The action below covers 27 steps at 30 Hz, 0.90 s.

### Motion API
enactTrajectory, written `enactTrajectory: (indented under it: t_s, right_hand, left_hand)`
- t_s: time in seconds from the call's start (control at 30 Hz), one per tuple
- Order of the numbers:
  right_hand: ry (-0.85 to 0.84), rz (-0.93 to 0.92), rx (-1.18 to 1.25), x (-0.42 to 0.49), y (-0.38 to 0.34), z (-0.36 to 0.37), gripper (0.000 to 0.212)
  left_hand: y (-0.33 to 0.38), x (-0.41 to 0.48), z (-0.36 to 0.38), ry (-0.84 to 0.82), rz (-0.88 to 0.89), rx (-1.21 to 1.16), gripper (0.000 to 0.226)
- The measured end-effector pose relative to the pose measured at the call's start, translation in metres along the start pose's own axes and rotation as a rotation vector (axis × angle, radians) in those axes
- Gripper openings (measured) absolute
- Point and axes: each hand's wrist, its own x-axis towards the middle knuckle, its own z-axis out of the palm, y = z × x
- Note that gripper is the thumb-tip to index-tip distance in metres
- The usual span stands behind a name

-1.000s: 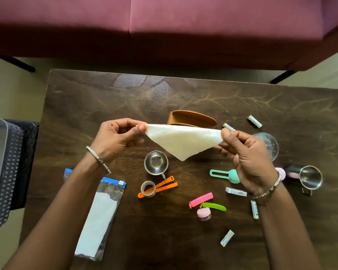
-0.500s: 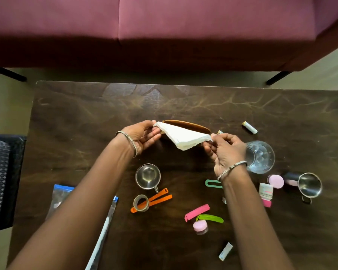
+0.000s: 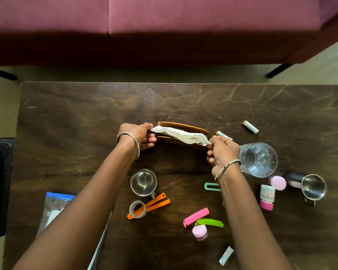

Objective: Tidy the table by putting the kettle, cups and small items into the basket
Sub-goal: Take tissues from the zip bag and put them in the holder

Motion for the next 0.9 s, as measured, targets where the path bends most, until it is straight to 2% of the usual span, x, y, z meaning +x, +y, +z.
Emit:
enactTrajectory:
  t_s: [0.17,0.27,0.33,0.4,0.43,0.47,0.53,0.63,0.7,0.9]
  right_hand:
    - [0.012,0.024,0.001,0.008,0.002,0.002,0.013]
    - [0.013,0.023,0.009,0.010,0.002,0.004,0.014]
    - [-0.007,0.032,0.026,0.010,0.001,0.005,0.011]
    - [-0.018,0.053,0.053,0.008,0.000,0.003,0.005]
    - [-0.019,0.060,0.062,0.007,0.001,0.002,0.007]
    - [-0.023,0.061,0.070,0.005,0.002,0.001,0.009]
    - [-0.038,0.038,0.080,-0.001,0.006,-0.003,0.012]
    - [-0.076,0.009,0.097,-0.013,0.016,-0.008,0.016]
    - [-0.106,-0.013,0.123,-0.019,0.021,-0.011,0.017]
    - [-0.160,-0.104,0.039,-0.017,0.026,-0.012,0.032]
  left_hand:
    - [-0.001,0.006,0.002,0.069,0.089,0.090,0.017]
    - [-0.004,0.006,0.001,0.121,0.163,0.154,0.033]
    - [-0.007,0.005,-0.005,0.228,0.291,0.282,0.038]
    - [-0.012,0.002,-0.014,0.377,0.517,0.519,0.025]
    - [-0.014,-0.002,-0.018,0.399,0.657,0.591,0.013]
    - [-0.016,-0.005,-0.021,0.357,0.790,0.629,0.015]
    - [-0.019,-0.008,-0.024,0.159,0.977,0.671,0.042]
    - [-0.018,-0.011,-0.022,-0.109,1.066,0.843,0.071]
    - [-0.018,-0.010,-0.016,-0.178,1.048,0.990,0.080]
    - [-0.013,-0.006,-0.007,-0.110,1.096,1.030,0.057]
